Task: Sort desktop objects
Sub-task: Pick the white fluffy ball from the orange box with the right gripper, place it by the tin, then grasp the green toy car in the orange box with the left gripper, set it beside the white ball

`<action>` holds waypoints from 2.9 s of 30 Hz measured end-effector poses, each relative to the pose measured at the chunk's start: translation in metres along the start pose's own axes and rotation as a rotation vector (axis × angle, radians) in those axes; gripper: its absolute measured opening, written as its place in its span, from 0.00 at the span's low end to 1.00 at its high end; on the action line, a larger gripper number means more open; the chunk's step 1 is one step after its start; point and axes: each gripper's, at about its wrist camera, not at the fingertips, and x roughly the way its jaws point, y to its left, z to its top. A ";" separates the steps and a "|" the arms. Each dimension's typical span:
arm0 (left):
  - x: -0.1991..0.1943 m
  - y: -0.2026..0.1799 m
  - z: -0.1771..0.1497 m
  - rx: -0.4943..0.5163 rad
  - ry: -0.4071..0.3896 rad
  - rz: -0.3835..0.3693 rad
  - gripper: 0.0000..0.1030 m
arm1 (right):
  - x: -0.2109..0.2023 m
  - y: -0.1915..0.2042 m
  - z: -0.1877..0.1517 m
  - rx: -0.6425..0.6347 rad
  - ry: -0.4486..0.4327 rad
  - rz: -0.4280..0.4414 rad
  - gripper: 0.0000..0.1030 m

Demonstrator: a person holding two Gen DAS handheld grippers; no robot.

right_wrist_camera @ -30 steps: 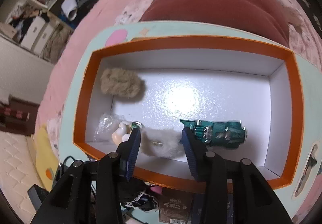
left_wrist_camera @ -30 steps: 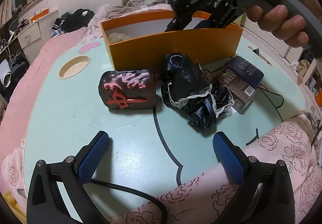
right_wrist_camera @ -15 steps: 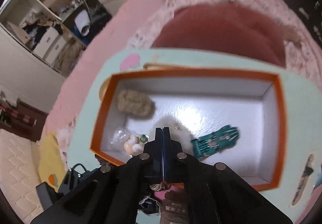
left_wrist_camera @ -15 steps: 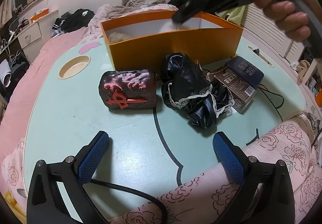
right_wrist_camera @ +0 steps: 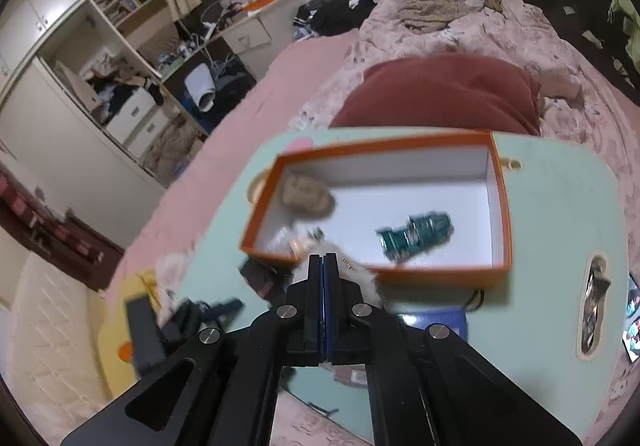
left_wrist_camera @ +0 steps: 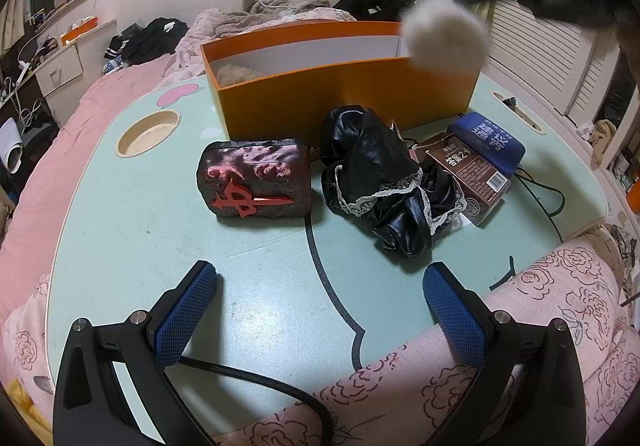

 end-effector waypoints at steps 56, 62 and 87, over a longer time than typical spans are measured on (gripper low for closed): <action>0.093 -0.039 0.188 0.048 0.343 -0.218 0.48 | 0.018 -0.019 -0.161 -0.146 -0.164 -0.387 0.99; 0.113 -0.046 0.185 0.059 0.399 -0.197 0.48 | 0.017 -0.020 -0.161 -0.146 -0.165 -0.387 0.99; -0.014 -0.020 0.179 0.026 0.080 -0.380 0.29 | 0.017 -0.021 -0.162 -0.146 -0.166 -0.387 0.99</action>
